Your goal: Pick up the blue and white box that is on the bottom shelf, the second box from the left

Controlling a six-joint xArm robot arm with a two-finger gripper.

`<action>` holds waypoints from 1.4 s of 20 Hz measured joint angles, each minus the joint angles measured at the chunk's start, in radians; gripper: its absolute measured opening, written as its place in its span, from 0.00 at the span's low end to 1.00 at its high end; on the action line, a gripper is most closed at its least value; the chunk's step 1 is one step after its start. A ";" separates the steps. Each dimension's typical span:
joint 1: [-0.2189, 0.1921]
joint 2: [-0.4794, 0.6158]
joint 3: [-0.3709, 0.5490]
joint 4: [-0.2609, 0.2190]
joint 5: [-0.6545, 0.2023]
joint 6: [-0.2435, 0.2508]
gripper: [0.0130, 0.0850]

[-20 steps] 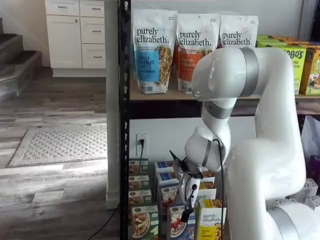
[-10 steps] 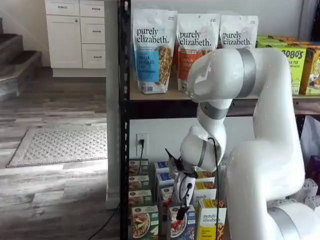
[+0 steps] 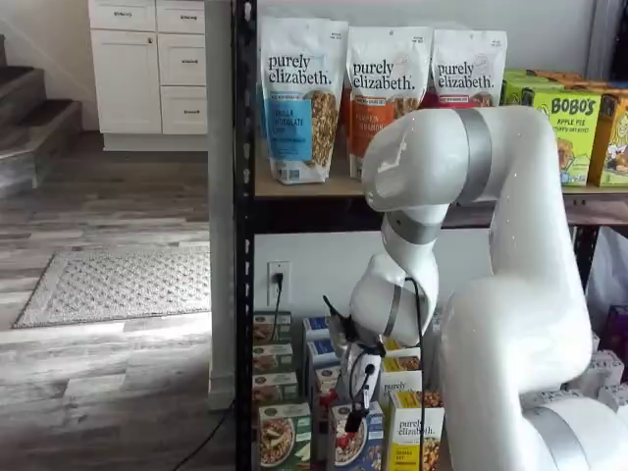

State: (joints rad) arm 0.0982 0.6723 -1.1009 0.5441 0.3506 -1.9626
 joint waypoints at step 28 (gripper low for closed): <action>-0.063 0.254 -0.285 -0.205 0.041 0.129 1.00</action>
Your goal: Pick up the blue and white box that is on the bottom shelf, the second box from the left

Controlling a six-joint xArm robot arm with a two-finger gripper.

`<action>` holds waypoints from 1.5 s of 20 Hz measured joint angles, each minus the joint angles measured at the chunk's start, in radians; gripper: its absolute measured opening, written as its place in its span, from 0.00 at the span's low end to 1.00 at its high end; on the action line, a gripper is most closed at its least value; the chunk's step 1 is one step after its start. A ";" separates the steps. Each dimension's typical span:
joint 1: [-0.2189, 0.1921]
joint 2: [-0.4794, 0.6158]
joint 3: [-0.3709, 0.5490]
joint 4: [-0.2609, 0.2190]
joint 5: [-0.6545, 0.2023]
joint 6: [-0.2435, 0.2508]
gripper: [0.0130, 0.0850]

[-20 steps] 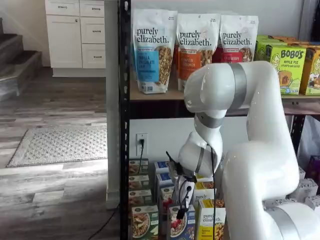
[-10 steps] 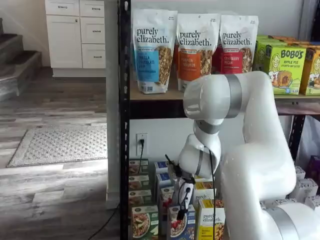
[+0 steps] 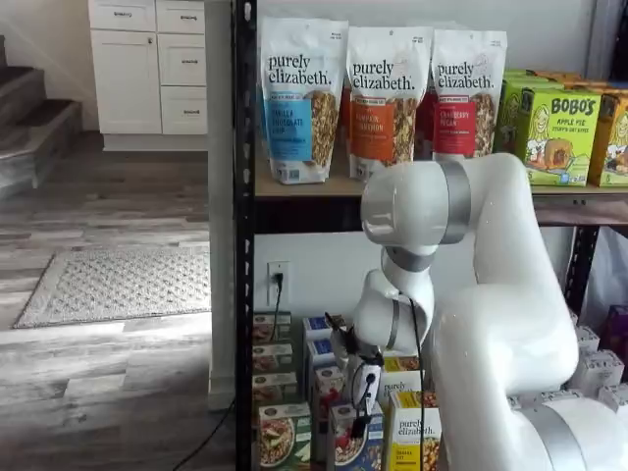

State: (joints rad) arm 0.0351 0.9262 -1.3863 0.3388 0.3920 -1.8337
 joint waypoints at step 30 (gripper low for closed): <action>-0.020 0.074 -0.101 -0.177 0.071 0.142 0.72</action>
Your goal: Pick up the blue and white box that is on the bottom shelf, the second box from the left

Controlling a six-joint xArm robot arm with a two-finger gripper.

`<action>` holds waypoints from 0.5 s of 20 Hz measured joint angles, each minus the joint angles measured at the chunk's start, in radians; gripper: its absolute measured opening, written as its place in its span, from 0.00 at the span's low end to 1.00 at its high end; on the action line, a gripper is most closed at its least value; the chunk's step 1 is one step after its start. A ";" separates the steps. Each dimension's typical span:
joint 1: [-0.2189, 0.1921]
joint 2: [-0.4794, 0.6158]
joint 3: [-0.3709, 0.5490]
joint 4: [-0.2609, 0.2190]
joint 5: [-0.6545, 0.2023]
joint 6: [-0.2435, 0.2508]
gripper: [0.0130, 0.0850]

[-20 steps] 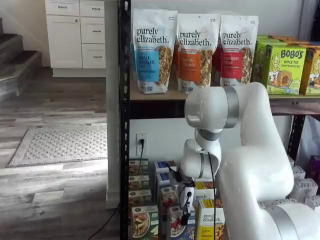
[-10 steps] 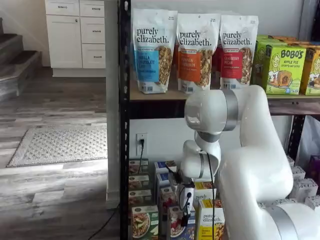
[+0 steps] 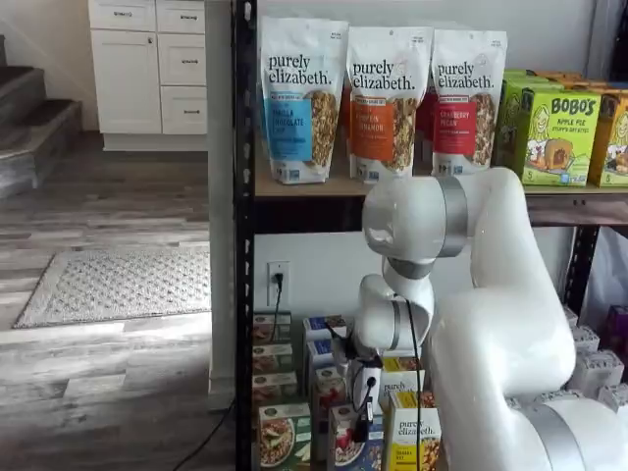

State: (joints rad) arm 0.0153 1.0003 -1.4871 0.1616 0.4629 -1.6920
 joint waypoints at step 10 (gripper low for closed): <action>0.005 0.000 -0.005 -0.001 0.016 0.006 0.50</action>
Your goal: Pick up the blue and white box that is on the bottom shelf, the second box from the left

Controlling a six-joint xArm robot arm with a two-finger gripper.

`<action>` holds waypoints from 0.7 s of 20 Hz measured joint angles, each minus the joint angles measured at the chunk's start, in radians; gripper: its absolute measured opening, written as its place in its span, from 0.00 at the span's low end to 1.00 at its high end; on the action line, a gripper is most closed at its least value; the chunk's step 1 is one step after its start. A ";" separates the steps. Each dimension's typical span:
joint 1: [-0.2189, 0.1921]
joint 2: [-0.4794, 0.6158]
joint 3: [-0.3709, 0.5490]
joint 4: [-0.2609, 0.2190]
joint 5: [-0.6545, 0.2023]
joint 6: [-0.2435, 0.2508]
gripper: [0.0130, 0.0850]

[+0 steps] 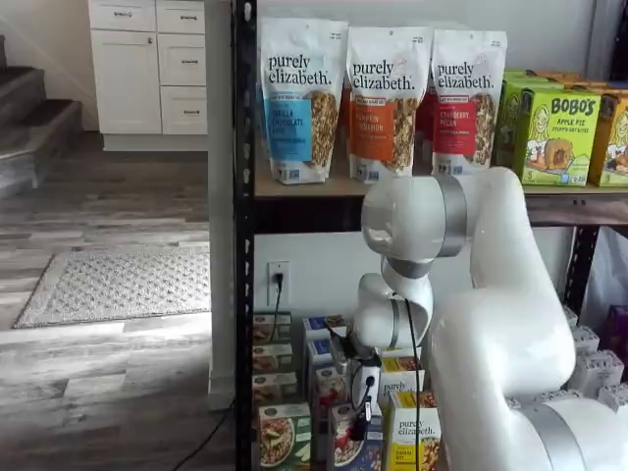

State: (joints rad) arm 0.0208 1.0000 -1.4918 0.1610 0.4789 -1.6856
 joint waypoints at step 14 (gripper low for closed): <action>0.015 -0.100 0.146 0.056 -0.062 -0.039 0.50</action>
State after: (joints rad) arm 0.0360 0.9003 -1.3456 0.2168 0.4167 -1.7250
